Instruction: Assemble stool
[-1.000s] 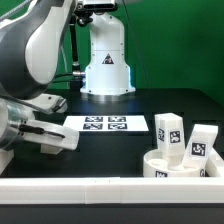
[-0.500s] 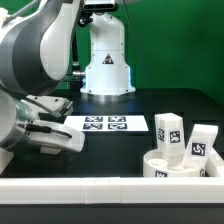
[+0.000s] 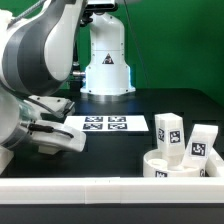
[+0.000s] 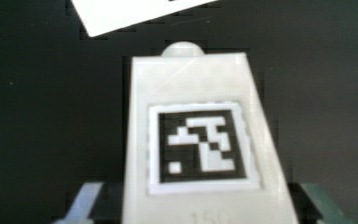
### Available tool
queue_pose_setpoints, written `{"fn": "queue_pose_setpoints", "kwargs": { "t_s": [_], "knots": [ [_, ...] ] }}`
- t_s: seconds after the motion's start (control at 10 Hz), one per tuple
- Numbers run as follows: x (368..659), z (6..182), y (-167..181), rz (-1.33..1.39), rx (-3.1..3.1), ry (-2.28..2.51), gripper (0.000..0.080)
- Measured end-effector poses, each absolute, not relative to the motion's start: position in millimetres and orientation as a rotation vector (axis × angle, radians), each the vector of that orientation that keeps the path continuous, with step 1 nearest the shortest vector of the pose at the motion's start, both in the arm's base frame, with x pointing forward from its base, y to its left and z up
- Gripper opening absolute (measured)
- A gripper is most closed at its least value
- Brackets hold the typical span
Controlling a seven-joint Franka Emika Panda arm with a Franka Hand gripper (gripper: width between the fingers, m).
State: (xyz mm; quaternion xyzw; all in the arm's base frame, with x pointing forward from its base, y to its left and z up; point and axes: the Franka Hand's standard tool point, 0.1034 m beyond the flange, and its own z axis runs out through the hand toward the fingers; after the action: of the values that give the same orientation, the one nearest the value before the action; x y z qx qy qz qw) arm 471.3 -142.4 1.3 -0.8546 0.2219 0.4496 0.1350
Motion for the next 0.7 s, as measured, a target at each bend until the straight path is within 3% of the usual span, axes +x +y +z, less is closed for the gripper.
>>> {"fn": "queue_pose_setpoints", "kwargs": {
  "t_s": [0.3,0.7],
  "knots": [
    [489,19.4,-131,1.262,-2.504,0.636,0.0335],
    [527,80.6,-63,1.206,-2.557,0.773,0.0337]
  ]
}}
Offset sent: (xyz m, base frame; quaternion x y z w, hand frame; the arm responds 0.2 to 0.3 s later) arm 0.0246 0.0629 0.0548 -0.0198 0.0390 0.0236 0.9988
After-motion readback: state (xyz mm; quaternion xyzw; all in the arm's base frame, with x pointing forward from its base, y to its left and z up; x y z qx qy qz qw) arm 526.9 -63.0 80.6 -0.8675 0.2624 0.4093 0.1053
